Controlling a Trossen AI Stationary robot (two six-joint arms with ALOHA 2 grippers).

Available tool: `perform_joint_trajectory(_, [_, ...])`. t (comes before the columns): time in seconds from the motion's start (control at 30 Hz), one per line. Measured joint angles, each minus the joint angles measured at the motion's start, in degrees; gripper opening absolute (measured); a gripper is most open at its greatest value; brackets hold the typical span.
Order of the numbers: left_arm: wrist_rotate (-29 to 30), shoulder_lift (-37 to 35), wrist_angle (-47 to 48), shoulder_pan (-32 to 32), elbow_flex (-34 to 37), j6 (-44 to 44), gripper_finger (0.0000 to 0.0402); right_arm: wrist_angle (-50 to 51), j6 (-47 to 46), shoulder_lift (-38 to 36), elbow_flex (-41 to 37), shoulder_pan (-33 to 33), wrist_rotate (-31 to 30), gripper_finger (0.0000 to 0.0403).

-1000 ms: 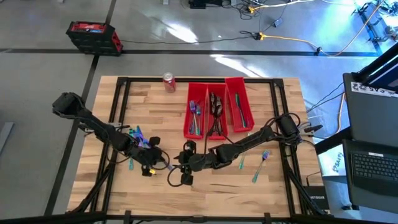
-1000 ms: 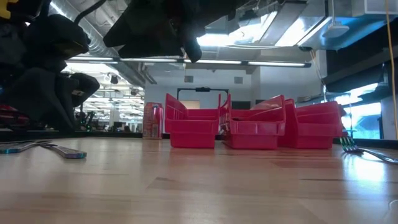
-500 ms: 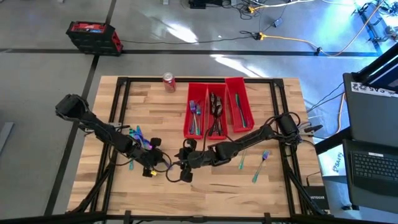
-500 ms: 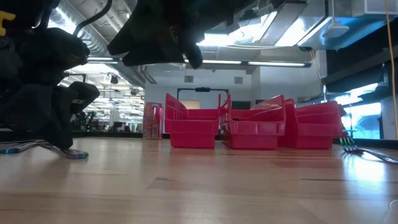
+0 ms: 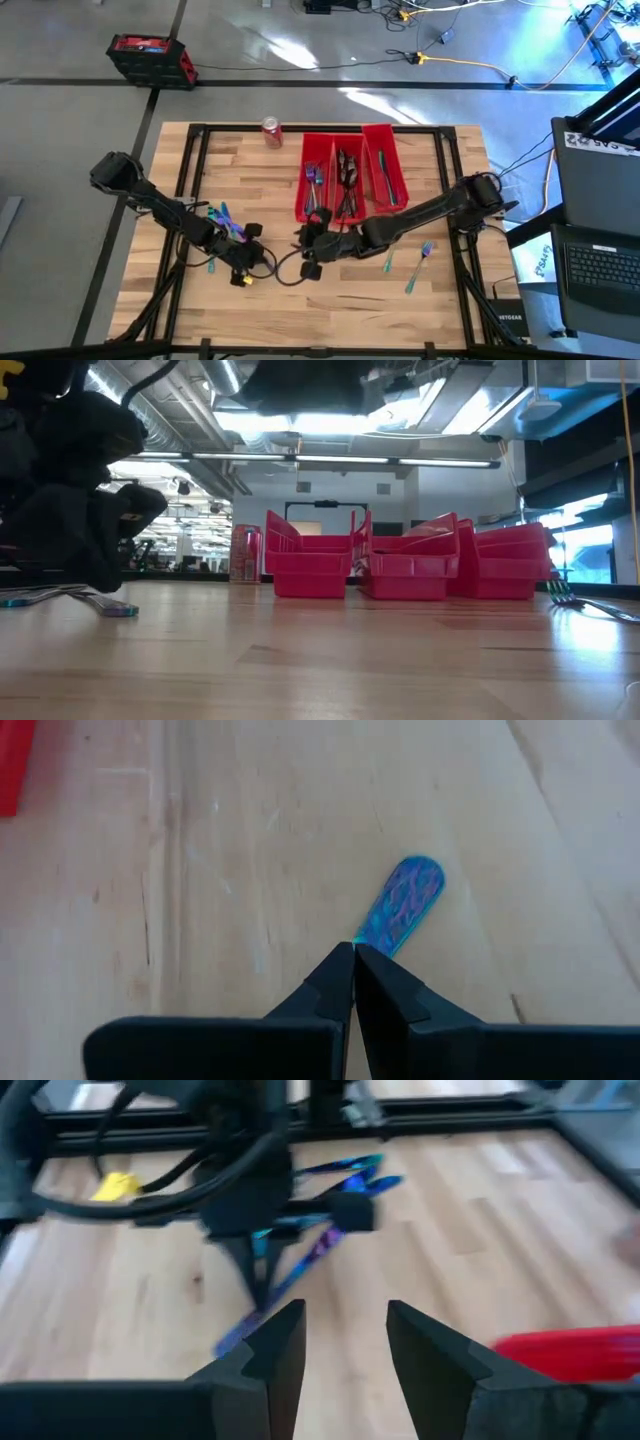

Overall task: Sort silverware
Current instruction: Put the purple table knife into the right red bin

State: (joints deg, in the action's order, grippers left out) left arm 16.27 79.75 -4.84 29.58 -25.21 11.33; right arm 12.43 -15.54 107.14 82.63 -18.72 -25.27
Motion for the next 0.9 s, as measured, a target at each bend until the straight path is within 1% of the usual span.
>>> perform_joint_trajectory(0.07, [0.02,0.00,-2.01,-0.55,0.00,0.02,0.0000,2.85,0.18,-2.21,0.00,0.02,-1.24,0.0127])
perform_joint_trajectory(0.17, [0.04,0.00,-4.79,-1.38,-0.02,0.15,0.0000,5.28,-0.07,-6.04,-0.02,-0.07,-1.30,0.0127])
perform_joint_trajectory(0.3, [0.62,0.00,-8.70,-1.47,-0.02,1.10,0.0000,5.88,-0.72,-11.15,0.00,-0.56,-1.25,0.0127])
perform_joint_trajectory(0.37, [-0.02,-0.02,-9.34,-1.44,-0.02,2.06,0.0000,5.71,0.16,-12.92,0.00,-0.89,-1.24,0.0127])
perform_joint_trajectory(0.5, [-1.23,-0.02,-7.17,-1.05,-0.02,3.60,0.0000,5.66,2.28,-15.22,0.01,-2.10,-1.31,0.0127])
perform_joint_trajectory(0.63, [-2.15,-0.02,-4.33,-1.03,-0.02,5.11,0.0000,6.94,2.59,-15.07,0.00,-2.38,-1.23,0.0127])
perform_joint_trajectory(0.7, [-2.87,-0.02,-3.81,-1.02,-0.21,5.20,0.0000,7.84,1.74,-14.84,0.00,-2.28,-2.15,0.0127])
perform_joint_trajectory(0.77, [-2.95,-0.02,-0.40,-0.77,-2.08,5.20,0.0000,8.81,1.21,-14.71,0.00,-2.25,-3.33,0.0127])
perform_joint_trajectory(0.9, [-3.02,1.43,7.42,-0.74,-6.63,3.88,0.0000,9.35,1.24,-14.64,0.00,-2.25,-3.48,0.0127])
